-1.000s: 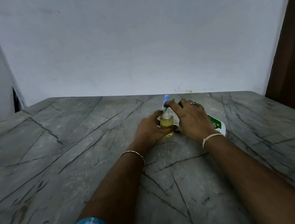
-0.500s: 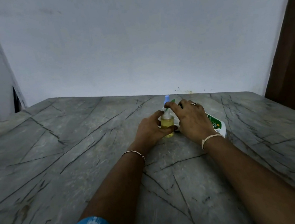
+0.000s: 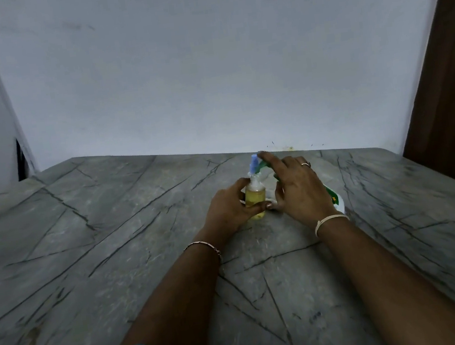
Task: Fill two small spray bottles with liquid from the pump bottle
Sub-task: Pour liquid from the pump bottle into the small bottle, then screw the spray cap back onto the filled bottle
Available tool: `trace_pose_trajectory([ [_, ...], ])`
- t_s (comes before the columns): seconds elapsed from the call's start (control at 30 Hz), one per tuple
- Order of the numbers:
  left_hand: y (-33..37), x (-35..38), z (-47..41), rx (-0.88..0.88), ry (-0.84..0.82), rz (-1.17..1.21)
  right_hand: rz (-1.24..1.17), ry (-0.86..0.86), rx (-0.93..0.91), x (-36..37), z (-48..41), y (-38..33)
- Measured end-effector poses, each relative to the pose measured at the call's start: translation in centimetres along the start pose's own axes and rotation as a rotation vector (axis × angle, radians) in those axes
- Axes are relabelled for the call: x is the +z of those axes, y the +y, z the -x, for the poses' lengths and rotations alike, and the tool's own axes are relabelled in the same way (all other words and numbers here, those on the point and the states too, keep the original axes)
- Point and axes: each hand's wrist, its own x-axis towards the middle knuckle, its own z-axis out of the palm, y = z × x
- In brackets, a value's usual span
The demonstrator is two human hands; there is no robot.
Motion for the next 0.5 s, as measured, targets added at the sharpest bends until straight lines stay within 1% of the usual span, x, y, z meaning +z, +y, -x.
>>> trace_pose_trajectory([
  [0.17,0.1,-0.2,0.1,0.026,0.005,0.028,-0.254,0.263,0.094,-0.7,0.5,1.0],
  [0.3,0.1,-0.4,0.2,0.027,0.0,0.054,-0.449,0.431,0.267,-1.0,0.4,1.9],
  [0.4,0.3,-0.4,0.3,0.045,-0.006,0.067,-0.564,0.521,0.351,-1.1,0.4,2.4],
  [0.5,0.3,-0.5,0.4,0.049,-0.011,0.083,-0.612,0.544,0.369,-0.9,0.4,2.6],
])
